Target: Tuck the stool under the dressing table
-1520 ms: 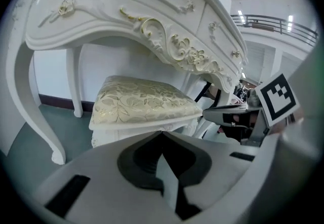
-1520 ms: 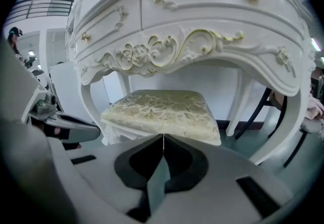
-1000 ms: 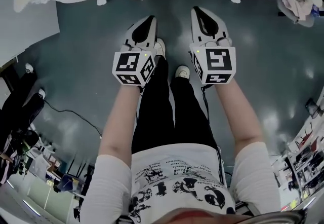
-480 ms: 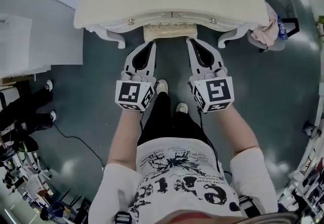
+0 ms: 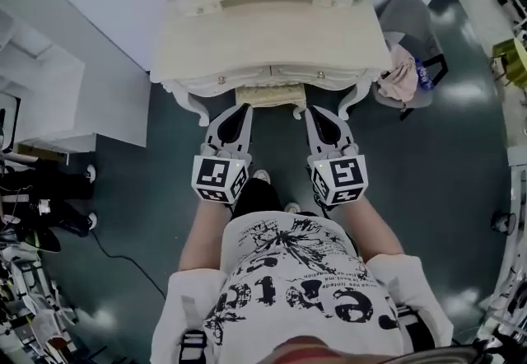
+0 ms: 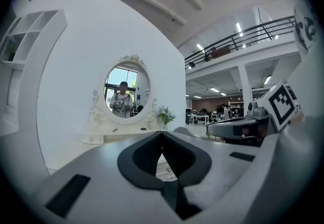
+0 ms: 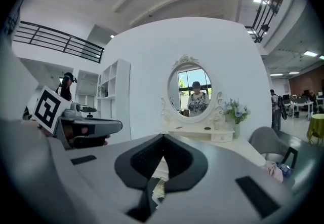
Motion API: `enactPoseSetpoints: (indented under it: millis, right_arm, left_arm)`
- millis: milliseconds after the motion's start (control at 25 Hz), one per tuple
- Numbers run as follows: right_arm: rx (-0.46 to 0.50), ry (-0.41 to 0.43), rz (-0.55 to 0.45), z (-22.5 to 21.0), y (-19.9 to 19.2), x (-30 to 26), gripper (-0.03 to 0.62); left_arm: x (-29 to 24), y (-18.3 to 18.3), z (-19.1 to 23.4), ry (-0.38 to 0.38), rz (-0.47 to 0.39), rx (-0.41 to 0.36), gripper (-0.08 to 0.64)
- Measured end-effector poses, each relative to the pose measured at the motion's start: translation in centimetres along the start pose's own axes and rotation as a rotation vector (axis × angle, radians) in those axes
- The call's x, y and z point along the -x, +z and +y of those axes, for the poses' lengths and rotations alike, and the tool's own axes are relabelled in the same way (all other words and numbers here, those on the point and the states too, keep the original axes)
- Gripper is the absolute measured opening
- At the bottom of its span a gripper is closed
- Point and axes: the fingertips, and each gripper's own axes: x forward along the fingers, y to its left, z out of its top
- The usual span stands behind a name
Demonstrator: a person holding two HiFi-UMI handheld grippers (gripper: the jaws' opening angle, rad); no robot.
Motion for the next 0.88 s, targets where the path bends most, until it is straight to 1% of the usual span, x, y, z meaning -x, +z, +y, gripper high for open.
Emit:
enactPoseSetpoints:
  millis: [120,280,440,520,680,880]
  right_arm:
    - [0.013,-0.005,0.006,-0.3,0.6,1.9,0.017]
    - [0.065,-0.012,-0.032,-0.7,2.4,2.7,0.017]
    - [0.079,-0.005,-0.050,-0.6,3.6,3.5,0.017]
    - [0.094,0.000,-0.055,-0.4,3.8,4.1,0.017]
    - [0.109,0.020,-0.059,0.3,3.4,4.9,0.017]
    - [0.103,0.036,-0.064,0.5,3.3,5.5,0.017]
  left_arm:
    - [1.6,1.3,-1.4,-0.013,-0.017,-0.012,0.021]
    - [2.5,3.1,-1.6,-0.014,-0.036,-0.055,0.020]
    - [3.9,4.4,-1.3,0.013,-0.067,-0.029,0.021]
    - [4.5,4.6,-1.6,0.022,-0.081,-0.024,0.020]
    - [5.3,5.0,-2.8,0.024,-0.114,-0.048,0.020]
    - [5.5,4.7,-3.5,0.026,-0.099,-0.040,0.021]
